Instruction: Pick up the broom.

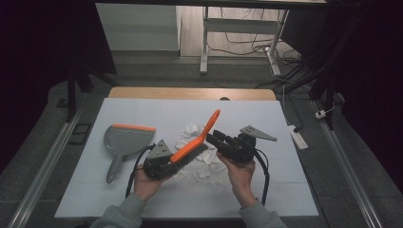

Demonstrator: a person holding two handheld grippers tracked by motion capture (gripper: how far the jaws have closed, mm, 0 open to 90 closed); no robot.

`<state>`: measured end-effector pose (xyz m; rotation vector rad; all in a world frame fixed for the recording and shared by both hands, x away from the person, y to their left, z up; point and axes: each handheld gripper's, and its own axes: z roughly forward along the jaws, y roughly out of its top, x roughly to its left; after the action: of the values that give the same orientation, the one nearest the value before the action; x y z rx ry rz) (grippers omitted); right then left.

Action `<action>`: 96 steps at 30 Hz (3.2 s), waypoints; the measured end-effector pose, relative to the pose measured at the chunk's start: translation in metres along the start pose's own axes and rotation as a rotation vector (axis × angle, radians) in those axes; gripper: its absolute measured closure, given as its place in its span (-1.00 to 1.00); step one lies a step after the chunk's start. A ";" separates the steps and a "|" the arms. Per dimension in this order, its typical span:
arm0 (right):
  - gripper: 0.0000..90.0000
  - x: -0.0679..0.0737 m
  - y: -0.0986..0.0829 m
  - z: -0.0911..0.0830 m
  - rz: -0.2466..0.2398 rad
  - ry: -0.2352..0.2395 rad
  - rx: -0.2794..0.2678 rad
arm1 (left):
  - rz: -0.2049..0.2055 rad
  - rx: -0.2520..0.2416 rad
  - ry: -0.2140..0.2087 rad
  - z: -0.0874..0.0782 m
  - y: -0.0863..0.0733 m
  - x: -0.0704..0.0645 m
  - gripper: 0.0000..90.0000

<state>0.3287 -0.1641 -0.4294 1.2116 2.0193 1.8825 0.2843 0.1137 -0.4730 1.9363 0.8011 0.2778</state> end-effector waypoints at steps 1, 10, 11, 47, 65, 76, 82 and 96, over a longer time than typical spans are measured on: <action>0.24 -0.001 0.002 -0.002 -0.015 -0.005 0.003 | 0.000 0.004 0.001 -0.002 0.000 0.002 0.75; 0.16 0.000 0.015 -0.008 -0.153 0.043 0.143 | 0.029 0.057 0.012 -0.009 0.003 0.010 0.76; 0.13 0.002 0.016 -0.008 -0.202 0.049 0.171 | 0.041 0.078 0.008 -0.009 0.003 0.011 0.76; -0.05 0.019 0.004 -0.003 -0.700 0.102 0.717 | 0.406 0.424 -0.175 0.040 0.044 -0.035 0.76; 0.33 0.010 -0.012 0.001 -0.742 0.195 0.813 | 0.464 0.442 -0.228 0.044 0.045 -0.040 0.77; 0.44 0.012 -0.015 -0.001 -0.780 0.210 0.815 | 0.449 0.443 -0.258 0.044 0.046 -0.033 0.74; 0.53 0.013 -0.016 -0.001 -0.786 0.225 0.819 | 0.416 0.411 -0.233 0.042 0.046 -0.029 0.58; 0.56 0.000 -0.005 -0.011 -0.704 0.201 0.708 | 0.232 0.226 -0.020 0.004 0.038 -0.015 -0.31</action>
<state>0.3201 -0.1719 -0.4314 0.2616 2.8247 1.0105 0.2909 0.0896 -0.4405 2.2453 0.6155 0.3172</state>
